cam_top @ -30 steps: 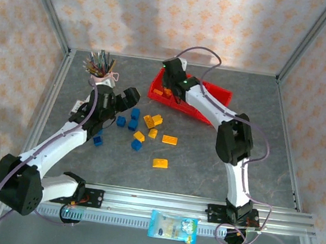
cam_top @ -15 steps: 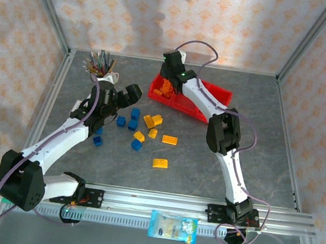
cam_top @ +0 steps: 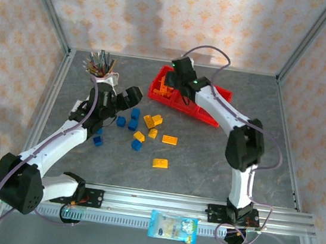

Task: Sort the legos into containers by color
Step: Pick up the lego from the center of the table.

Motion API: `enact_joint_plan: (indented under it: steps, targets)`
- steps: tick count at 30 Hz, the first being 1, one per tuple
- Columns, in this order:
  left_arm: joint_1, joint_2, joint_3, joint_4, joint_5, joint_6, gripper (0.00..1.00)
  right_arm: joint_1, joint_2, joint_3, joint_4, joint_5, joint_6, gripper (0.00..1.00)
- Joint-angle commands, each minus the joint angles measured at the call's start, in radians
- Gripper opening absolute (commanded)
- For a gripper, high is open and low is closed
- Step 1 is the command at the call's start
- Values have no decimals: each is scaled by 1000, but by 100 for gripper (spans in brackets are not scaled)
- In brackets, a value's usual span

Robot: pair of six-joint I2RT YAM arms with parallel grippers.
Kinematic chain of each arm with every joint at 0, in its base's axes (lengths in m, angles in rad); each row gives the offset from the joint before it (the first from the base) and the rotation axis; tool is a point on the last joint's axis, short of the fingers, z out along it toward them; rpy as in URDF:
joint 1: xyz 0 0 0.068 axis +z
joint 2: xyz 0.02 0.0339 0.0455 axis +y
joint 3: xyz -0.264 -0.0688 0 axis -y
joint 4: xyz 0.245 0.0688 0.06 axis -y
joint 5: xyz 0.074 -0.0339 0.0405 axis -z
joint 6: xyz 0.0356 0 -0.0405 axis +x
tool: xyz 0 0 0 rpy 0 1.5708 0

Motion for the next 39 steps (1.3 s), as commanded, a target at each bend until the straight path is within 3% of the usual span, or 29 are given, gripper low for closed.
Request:
enact_joint_plan:
  steps: [1, 11, 21, 28, 39]
  targets:
    - [-6, -38, -43, 4, 23, -48, 99, 13, -114, -141, -14, -8, 30, 68]
    - [-125, -61, -88, 6, -47, -101, 99, 93, -348, -527, -44, -26, 84, 71]
    - [-185, -147, -199, 38, -137, -196, 99, 211, -417, -744, -41, -37, 105, 75]
    - [-185, -159, -218, 33, -154, -198, 99, 249, -352, -773, 0, -24, 66, 79]
    - [-185, -155, -213, 20, -177, -189, 99, 243, -174, -664, 72, 52, 5, 83]
